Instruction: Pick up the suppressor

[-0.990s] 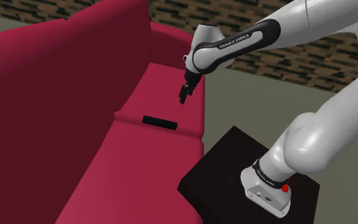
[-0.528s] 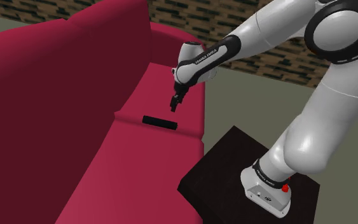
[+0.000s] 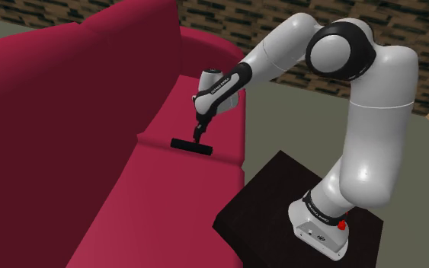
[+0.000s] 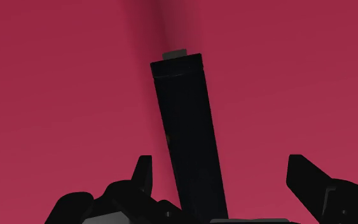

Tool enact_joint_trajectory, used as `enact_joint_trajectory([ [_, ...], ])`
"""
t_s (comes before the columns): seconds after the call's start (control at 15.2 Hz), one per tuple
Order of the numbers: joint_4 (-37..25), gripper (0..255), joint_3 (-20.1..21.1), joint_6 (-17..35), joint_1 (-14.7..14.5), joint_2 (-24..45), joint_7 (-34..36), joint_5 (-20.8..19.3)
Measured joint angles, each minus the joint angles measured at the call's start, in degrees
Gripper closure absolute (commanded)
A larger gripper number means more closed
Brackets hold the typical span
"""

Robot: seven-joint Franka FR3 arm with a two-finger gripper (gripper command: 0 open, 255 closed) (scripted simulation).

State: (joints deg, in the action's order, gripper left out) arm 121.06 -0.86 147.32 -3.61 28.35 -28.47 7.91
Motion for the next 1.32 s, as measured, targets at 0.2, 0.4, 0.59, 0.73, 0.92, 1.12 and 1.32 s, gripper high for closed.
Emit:
enact_joint_trajectory([
  [0.2, -5.6, 0, 0.7, 1.5, 0.1, 7.5, -1.4, -0.2],
  [0.4, -8.3, 0, 0.9, 2.1, 0.1, 11.0, -2.0, -0.4],
  [0.59, -9.4, 0, 1.1, 3.3, 0.2, 13.4, -2.2, -0.3],
  [0.73, -10.2, 0, 1.1, 4.1, 0.4, 15.0, -2.4, -0.3],
  [0.92, -10.6, 255, 1.2, 4.6, 0.4, 15.9, -2.4, -0.2],
  [1.12, -10.7, 255, 1.2, 4.7, 0.4, 16.0, -2.4, -0.2],
  [1.32, -10.7, 255, 1.2, 4.7, 0.4, 16.0, -2.4, -0.2],
])
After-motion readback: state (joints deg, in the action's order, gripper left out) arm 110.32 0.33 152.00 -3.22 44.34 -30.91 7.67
